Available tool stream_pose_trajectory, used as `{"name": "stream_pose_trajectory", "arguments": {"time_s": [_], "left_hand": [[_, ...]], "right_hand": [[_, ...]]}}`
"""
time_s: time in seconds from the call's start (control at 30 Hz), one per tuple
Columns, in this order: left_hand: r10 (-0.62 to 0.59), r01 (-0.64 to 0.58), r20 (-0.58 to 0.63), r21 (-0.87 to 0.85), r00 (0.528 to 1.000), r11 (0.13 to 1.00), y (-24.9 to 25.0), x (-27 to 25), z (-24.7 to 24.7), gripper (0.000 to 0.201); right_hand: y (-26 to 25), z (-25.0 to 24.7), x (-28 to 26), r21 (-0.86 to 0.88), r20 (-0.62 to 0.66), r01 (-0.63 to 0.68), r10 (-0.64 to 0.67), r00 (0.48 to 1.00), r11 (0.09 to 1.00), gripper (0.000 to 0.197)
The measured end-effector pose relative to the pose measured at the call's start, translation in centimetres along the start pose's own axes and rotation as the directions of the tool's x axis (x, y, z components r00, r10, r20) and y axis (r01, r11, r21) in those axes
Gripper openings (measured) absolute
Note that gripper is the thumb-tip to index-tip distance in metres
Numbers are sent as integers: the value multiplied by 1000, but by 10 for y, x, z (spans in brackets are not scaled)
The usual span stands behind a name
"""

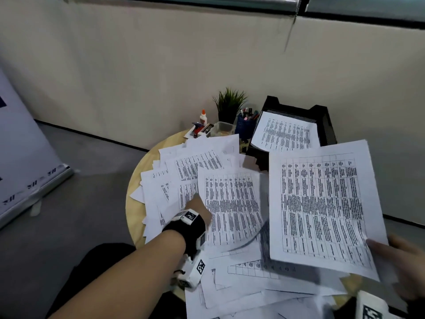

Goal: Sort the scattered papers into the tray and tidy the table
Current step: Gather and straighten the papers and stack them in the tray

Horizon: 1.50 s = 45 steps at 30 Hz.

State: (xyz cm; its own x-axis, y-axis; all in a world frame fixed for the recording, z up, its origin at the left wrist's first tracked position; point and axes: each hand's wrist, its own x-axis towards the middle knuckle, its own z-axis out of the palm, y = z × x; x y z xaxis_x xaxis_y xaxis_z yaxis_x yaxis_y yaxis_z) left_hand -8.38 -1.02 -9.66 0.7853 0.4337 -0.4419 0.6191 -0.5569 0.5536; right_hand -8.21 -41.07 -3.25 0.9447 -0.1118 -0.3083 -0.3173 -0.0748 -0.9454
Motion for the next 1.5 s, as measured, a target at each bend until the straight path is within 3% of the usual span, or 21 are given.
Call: {"name": "stream_pose_trajectory", "arguments": {"time_s": [0.03, 0.1, 0.2, 0.3, 0.4, 0.53, 0.7, 0.8, 0.9, 1.0, 1.03, 1.13, 1.2, 1.27, 1.33, 1.47, 1.5], "left_hand": [[26, -26, 21, 5, 999, 1000, -3, -3, 1, 79], [56, -56, 61, -5, 997, 998, -7, -13, 4, 77], [94, -92, 73, -37, 993, 995, -13, -25, 9, 88], [99, -96, 60, -53, 993, 994, -21, -27, 9, 87], [48, -48, 12, 6, 999, 999, -32, -28, 8, 79], [-11, 34, -156, 146, 988, 989, -50, -32, 3, 66], [-62, 58, -212, -25, 975, 998, -63, -24, -6, 69], [-107, 73, -184, -183, 977, 980, -67, -21, -11, 68], [-152, 86, -213, -288, 965, 954, -69, -21, -12, 64], [-181, 96, -169, -419, 969, 903, -66, -23, -12, 77], [-176, 81, -157, -479, 972, 874, -65, -24, -13, 83], [-153, 31, -125, -671, 980, 741, -69, -22, -9, 104], [-148, 12, -137, -694, 979, 720, -71, -20, -6, 88], [-144, -15, -181, -671, 973, 741, -73, -19, -4, 42], [-111, -30, -169, -663, 979, 748, -74, -18, -1, 14], [-90, 32, -34, -764, 995, 644, -72, -17, 3, 16], [-101, 65, 3, -783, 995, 618, -70, -18, 3, 29]], "right_hand": [[-2, 4, 1, 4, 10, -4, 4, 1000, 1000, 41], [-1, 11, 5, 15, 31, -26, 25, 999, 1000, 34], [2, 16, 10, 40, 43, -5, 3, 999, 999, 67], [12, 10, 24, 100, 21, 29, -31, 999, 995, 83], [11, 18, 24, 150, 53, 28, -37, 998, 988, 53], [18, 42, 17, 52, 142, 20, -27, 989, 998, 16], [51, 81, 16, -192, 118, -59, 83, 990, 980, 16], [62, 104, 24, -382, 64, -98, 132, 989, 919, 30], [52, 134, 31, -508, 45, -63, 99, 994, 859, 24], [38, 166, 32, -704, 94, -4, 99, 991, 710, 80], [35, 175, 31, -755, 118, 22, 103, 988, 655, 91], [38, 199, 29, -867, 126, 57, 107, 986, 495, 102], [40, 210, 26, -888, 96, 39, 103, 990, 459, 101], [43, 215, 25, -866, 76, 14, 104, 992, 499, 92], [46, 216, 21, -823, 87, -3, 132, 987, 568, 78], [56, 210, 22, -606, 141, 26, 76, 987, 795, 29], [58, 209, 24, -544, 164, 14, 90, 982, 839, 21]]}}
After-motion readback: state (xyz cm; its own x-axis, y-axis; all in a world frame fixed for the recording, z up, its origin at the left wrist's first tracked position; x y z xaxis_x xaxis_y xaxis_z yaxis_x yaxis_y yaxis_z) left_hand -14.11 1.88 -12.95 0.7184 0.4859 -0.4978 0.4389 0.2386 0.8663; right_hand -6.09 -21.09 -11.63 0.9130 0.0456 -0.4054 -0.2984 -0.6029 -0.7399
